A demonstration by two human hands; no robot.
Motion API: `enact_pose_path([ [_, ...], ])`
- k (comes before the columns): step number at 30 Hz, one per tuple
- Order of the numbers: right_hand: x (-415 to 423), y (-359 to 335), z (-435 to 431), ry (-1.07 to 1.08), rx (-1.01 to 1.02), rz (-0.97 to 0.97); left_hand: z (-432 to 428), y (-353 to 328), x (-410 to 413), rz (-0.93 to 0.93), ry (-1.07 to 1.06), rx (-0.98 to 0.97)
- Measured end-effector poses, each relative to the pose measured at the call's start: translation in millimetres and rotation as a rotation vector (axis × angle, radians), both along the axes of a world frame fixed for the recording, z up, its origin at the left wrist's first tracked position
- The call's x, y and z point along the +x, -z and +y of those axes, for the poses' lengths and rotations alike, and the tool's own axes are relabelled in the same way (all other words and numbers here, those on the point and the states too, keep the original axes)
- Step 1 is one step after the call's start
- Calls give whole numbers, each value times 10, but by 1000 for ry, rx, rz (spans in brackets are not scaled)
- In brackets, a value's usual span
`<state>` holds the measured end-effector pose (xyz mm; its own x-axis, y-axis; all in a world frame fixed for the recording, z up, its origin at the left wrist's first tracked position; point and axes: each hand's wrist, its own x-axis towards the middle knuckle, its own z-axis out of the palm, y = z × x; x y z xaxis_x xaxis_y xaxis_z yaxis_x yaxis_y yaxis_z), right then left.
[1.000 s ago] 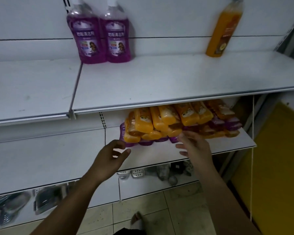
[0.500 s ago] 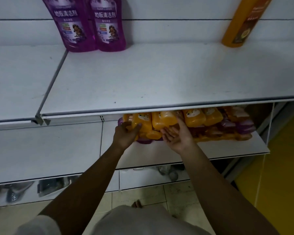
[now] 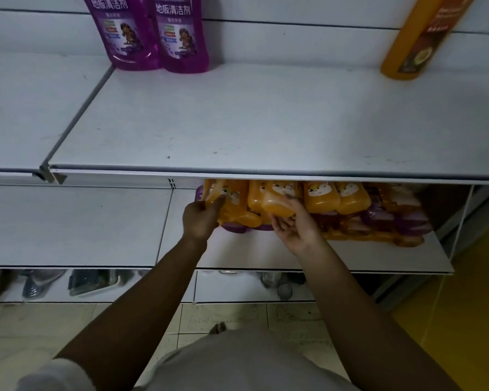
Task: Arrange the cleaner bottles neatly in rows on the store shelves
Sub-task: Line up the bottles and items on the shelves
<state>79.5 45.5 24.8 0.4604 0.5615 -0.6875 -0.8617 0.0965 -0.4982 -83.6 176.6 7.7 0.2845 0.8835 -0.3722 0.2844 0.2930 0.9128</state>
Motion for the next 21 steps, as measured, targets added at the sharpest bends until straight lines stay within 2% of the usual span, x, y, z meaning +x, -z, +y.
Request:
enact_pose_path([
  [6, 42, -21, -408, -233, 104, 15, -198, -56, -395, -557, -51, -594],
  [9, 62, 38, -601, -406, 112, -77, -379, -57, -621, -658, 53, -703],
  [13, -7, 12, -713, -669, 51, -413, -602, -34, -1046, -666, 256, -625],
  [15, -128, -13, -709, -808, 50, -582, -719, -45, -1280, -627, 268, -528],
  [17, -307, 3, -664, -913, 60, -706, -855, -114, -1513, -548, 183, -423],
  [21, -842, -49, -499, -999, 193, -786, -1141, -262, -1951, -462, -128, -237],
])
